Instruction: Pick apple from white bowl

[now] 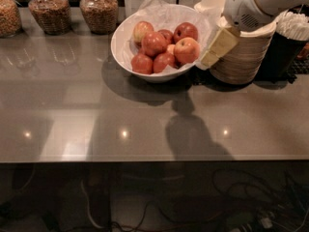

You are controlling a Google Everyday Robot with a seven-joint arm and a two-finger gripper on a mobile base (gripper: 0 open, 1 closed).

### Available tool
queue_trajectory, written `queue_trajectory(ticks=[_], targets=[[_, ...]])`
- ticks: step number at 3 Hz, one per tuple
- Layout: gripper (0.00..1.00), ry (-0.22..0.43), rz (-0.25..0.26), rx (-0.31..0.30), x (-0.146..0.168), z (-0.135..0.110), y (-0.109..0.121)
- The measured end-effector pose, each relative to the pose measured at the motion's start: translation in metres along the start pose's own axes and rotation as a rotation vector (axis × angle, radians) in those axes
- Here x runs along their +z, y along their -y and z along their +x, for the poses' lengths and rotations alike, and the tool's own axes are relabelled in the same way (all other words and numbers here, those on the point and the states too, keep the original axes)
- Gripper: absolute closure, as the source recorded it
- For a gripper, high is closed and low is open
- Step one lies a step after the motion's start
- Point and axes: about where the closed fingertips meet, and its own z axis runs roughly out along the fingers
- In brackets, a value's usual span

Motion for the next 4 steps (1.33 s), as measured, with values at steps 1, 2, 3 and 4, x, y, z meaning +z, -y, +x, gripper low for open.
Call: queue_trajectory(ticks=[1,2,3,4], targets=[[0.0,0.014,0.0,0.021,0.024,-0.015,0.016],[0.0,0.017,-0.027,0.06,0.048,-0.019,0.026],[0.0,0.01,-0.052,0.108,0.073,-0.015,0.032],[0.12,-0.002,-0.076,0.146,0.094,-0.008,0.033]])
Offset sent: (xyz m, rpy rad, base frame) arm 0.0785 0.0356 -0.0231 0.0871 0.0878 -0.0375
